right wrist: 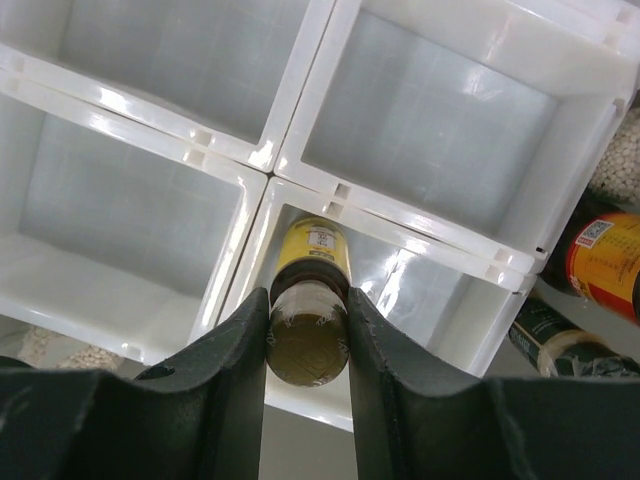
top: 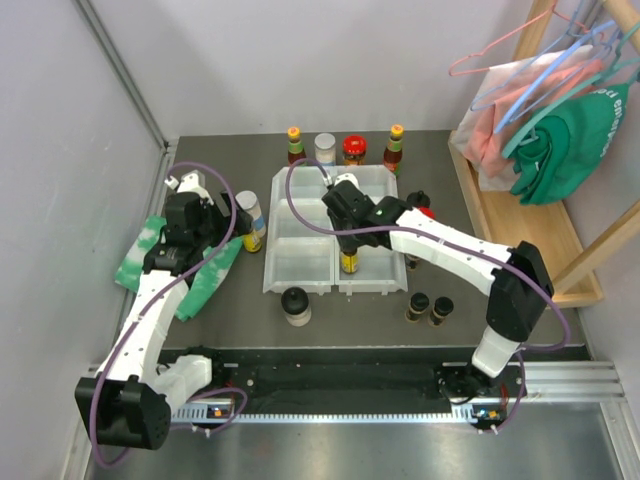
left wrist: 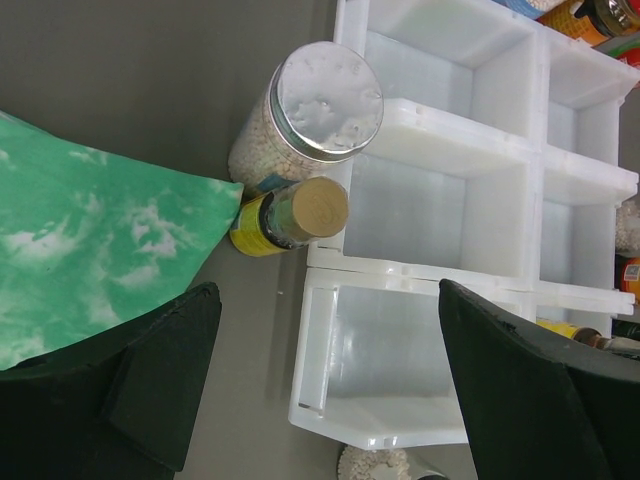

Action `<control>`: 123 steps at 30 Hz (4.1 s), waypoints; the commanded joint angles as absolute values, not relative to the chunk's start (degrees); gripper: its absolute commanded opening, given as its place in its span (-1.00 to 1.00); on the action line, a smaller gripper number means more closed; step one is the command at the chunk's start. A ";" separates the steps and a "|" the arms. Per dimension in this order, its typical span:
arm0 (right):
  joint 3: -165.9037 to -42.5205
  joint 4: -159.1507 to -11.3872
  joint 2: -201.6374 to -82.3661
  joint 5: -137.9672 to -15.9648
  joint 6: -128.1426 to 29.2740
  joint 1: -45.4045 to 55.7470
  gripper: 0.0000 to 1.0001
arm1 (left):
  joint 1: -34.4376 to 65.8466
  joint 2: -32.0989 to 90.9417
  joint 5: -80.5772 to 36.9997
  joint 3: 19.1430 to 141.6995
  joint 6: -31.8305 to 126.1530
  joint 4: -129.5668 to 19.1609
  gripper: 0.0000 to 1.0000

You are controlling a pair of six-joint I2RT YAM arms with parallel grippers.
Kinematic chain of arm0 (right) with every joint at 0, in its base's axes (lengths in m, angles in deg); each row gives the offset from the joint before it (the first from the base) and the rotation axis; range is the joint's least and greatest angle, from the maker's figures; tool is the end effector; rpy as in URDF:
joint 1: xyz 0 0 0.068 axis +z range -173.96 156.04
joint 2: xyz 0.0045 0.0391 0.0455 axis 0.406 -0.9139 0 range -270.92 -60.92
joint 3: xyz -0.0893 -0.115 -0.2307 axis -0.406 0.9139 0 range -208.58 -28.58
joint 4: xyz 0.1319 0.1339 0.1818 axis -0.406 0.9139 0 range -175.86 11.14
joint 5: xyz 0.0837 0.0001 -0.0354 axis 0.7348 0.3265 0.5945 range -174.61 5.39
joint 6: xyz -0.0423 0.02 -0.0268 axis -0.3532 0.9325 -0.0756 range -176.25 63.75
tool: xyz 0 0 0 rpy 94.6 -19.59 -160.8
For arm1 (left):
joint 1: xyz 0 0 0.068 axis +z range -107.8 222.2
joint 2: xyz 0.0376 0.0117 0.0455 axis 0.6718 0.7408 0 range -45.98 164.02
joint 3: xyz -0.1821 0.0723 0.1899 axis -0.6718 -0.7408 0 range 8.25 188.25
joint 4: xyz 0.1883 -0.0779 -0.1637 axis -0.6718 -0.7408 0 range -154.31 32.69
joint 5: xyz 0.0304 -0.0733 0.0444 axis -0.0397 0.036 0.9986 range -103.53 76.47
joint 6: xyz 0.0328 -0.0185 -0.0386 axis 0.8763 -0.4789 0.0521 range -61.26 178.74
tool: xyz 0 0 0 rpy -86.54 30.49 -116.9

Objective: Organize the condiment bottles
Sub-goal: Place the bottle in the storage box, then pick up the bottle from the corner of the board, then place the bottle in the storage box.

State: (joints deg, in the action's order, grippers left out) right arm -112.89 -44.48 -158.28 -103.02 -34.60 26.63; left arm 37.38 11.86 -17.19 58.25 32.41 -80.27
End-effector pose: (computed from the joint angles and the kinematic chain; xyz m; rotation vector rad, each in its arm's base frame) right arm 0.2429 0.2777 0.2908 -0.4897 2.4085 0.1427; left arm 0.2234 -0.0211 0.3069 -0.3598 2.1014 -0.3907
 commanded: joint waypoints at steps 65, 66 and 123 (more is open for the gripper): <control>-94.41 -46.14 -125.61 -113.70 -27.60 25.35 0.97 | 37.28 30.65 -12.65 70.39 35.36 -84.20 0.55; -94.32 -46.14 -125.52 -113.70 -27.51 25.35 0.98 | 37.28 30.74 -12.65 70.39 35.01 -83.94 0.55; -93.09 -36.39 -113.58 -123.71 -23.47 20.08 0.98 | 7.94 27.40 -22.40 94.64 42.65 -90.53 -1.00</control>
